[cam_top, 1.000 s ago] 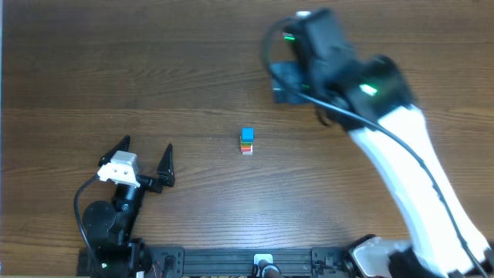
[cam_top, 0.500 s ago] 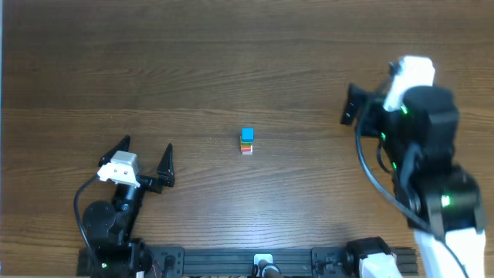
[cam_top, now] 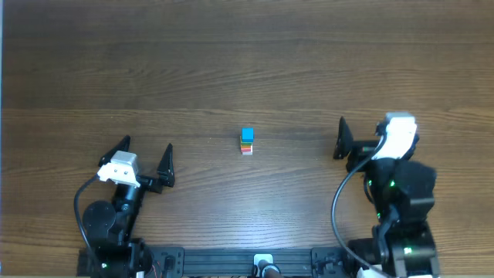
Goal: Stack Cubes
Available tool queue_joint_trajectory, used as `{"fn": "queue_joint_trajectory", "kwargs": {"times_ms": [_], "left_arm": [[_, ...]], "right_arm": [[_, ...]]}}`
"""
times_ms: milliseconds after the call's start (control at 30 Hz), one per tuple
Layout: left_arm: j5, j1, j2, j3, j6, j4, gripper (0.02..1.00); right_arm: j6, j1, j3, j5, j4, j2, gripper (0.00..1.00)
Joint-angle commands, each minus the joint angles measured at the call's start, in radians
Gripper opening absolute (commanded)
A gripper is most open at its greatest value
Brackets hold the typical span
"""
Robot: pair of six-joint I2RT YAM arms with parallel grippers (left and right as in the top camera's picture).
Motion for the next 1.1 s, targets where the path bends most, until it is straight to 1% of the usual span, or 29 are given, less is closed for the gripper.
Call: {"fn": "queue_joint_trajectory", "kwargs": {"times_ms": [33,233,400,567,867,1100], "left_arm": [[0.003,-0.004,-0.007,-0.007,0.014,0.003,0.998],[0.003,-0.004,-0.007,-0.007,0.014,0.003,1.000],[0.003,-0.004,-0.007,-0.007,0.014,0.003,1.000],[0.003,-0.004,-0.007,-0.007,0.014,0.003,1.000],[0.003,-0.004,-0.007,-0.007,0.014,0.003,1.000],[0.003,-0.004,-0.007,-0.007,0.014,0.003,0.998]], "right_arm": [[-0.021,-0.016,-0.109,-0.016,0.067,-0.125,0.993],[-0.025,-0.074,-0.220,-0.016,0.076,-0.335,0.991],[-0.032,-0.080,-0.274,-0.016,0.076,-0.430,0.991],[-0.077,-0.079,-0.322,-0.016,0.079,-0.445,0.993],[-0.077,-0.052,-0.417,-0.016,0.193,-0.446,0.993],[-0.076,-0.052,-0.462,-0.016,0.227,-0.457,0.993]]}}
